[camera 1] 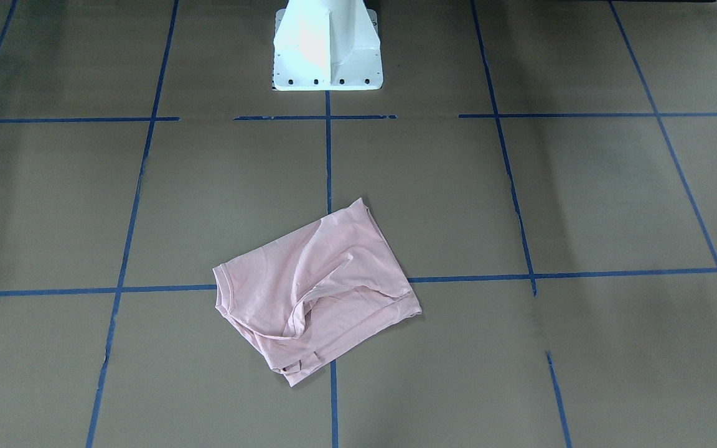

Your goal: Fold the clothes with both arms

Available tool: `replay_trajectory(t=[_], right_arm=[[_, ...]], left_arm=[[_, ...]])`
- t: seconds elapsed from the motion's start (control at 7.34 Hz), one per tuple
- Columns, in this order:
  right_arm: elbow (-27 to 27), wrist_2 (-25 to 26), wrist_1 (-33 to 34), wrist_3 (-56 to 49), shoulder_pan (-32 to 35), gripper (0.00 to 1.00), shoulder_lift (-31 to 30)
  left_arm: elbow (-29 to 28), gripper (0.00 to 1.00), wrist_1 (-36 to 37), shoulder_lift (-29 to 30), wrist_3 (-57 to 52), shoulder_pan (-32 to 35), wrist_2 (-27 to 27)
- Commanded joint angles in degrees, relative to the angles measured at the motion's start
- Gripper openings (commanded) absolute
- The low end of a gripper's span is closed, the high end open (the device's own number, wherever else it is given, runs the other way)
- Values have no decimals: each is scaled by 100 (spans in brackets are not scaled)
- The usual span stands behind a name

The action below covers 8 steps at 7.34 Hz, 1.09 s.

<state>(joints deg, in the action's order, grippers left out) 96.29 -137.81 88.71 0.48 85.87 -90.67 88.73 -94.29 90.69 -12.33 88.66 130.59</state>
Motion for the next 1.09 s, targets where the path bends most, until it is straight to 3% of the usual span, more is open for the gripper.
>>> replay_trajectory(t=[0.0,0.95], right_arm=[[4,-53,-3,5,0,100,-30],[-40,0,-20,-4,0,100,-223]], left_arm=[[-75,100,-46,-95,-103,46,160],[-66,100,-46,-78,45,46,168]])
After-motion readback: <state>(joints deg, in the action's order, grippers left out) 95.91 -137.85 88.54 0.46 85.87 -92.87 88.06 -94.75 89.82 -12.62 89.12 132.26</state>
